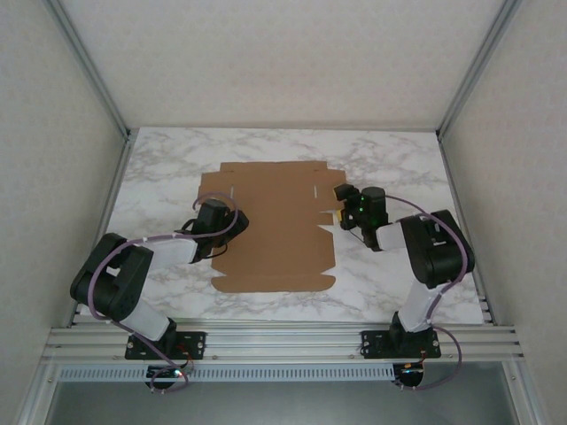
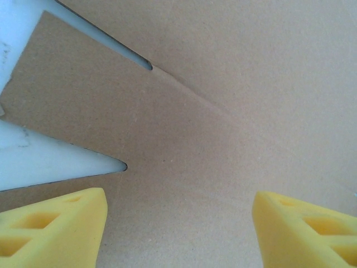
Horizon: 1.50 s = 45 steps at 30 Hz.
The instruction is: Fold the paper box
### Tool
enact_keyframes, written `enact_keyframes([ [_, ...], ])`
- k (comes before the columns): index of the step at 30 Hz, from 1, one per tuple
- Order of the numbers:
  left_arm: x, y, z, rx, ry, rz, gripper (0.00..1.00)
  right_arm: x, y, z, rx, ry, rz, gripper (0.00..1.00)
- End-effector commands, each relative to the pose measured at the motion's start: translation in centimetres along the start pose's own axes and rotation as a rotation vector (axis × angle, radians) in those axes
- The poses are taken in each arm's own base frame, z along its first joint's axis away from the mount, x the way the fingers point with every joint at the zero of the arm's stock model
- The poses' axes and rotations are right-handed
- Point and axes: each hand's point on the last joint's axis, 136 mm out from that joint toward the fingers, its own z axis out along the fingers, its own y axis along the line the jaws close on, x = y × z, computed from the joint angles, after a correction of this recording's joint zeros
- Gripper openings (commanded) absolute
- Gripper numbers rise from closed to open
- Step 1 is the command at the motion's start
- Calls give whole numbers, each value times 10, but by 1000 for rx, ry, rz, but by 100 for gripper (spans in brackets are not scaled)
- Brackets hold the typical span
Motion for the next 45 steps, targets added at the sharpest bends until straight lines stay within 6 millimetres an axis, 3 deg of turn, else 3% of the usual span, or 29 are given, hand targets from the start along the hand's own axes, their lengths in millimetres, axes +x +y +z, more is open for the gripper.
enact_keyframes([
  [1, 17, 14, -2, -40, 52, -9, 70, -6, 36, 4, -194, -48, -94, 80],
  [7, 17, 18, -2, -52, 49, -6, 69, -10, 54, -3, -269, -86, -173, 82],
  [23, 16, 29, -8, -89, 35, 22, 70, -17, 100, 3, -380, -41, -298, 83],
  [28, 13, 28, -8, -88, 35, 25, 70, 8, 125, 16, -470, 160, -381, 82],
  [35, 12, 28, -8, -87, 36, 29, 70, 23, 121, 25, -440, 303, -429, 82],
  [45, 14, 30, -6, -106, 48, 41, 70, -14, 99, 21, -255, 231, -463, 80],
])
